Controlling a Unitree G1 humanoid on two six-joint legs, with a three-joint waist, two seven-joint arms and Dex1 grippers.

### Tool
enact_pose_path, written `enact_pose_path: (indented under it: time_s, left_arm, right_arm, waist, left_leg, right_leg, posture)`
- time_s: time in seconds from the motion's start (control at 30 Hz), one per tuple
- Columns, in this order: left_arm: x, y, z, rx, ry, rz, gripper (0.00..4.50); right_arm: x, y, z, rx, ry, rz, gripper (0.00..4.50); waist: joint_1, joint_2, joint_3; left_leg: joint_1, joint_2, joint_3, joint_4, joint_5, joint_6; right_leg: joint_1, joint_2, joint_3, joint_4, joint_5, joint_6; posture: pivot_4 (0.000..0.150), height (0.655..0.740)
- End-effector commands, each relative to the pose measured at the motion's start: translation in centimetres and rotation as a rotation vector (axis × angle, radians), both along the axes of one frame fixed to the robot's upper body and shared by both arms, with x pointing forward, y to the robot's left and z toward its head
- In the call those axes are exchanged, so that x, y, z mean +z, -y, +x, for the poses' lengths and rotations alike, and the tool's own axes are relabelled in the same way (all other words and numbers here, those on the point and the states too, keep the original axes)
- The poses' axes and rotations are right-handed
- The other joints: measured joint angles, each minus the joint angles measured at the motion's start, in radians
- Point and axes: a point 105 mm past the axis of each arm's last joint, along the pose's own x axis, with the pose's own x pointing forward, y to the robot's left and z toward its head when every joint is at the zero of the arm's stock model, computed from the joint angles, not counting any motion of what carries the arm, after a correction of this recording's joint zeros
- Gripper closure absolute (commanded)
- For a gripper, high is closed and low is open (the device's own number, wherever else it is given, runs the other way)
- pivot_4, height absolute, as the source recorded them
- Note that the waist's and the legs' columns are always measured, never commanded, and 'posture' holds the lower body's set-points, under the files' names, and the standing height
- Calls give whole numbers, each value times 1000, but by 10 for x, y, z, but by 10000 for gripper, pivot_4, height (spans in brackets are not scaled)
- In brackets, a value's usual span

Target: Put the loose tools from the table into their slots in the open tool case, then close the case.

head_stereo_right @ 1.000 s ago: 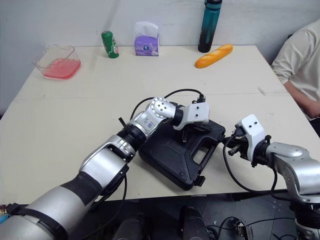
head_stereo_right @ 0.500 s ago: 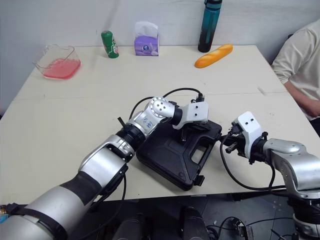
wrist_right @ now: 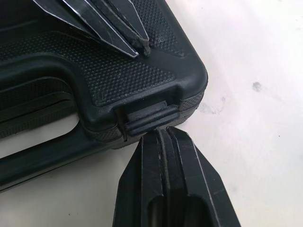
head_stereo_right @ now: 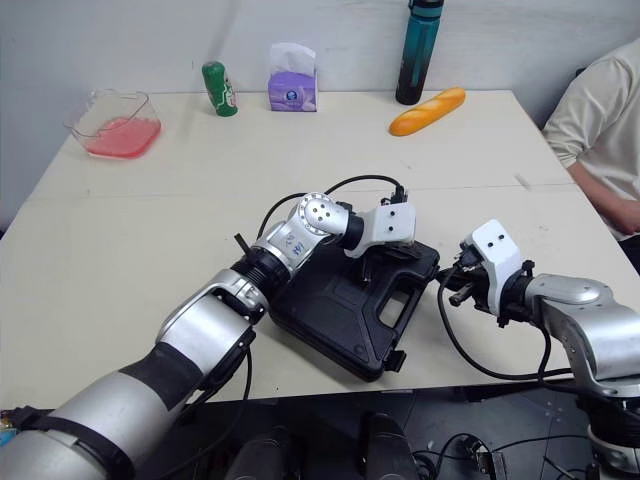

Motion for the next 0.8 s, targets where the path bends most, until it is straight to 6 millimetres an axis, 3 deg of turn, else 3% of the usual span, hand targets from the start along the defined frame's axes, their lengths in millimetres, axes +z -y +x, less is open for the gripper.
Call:
enact_pose_path:
  time_s: [0.03,0.8]
  left_arm:
    - [-62,-10,-15,-18,-117,209,44620]
    - [-64,-9,-18,-31,-126,208,44620]
  right_arm:
    - [52,-36,-5,173,196,53,45000]
    - [54,-44,-3,191,198,63,45000]
  waist:
    - [0,0,0]
    - [11,0,-3]
  left_leg:
    - [0,0,0,0,0,0]
    - [0,0,-1,0,0,-1]
  right_leg:
    - [0,0,0,0,0,0]
    - [0,0,-1,0,0,-1]
  posture:
    - [1500,7314]
    - [1500,7314]
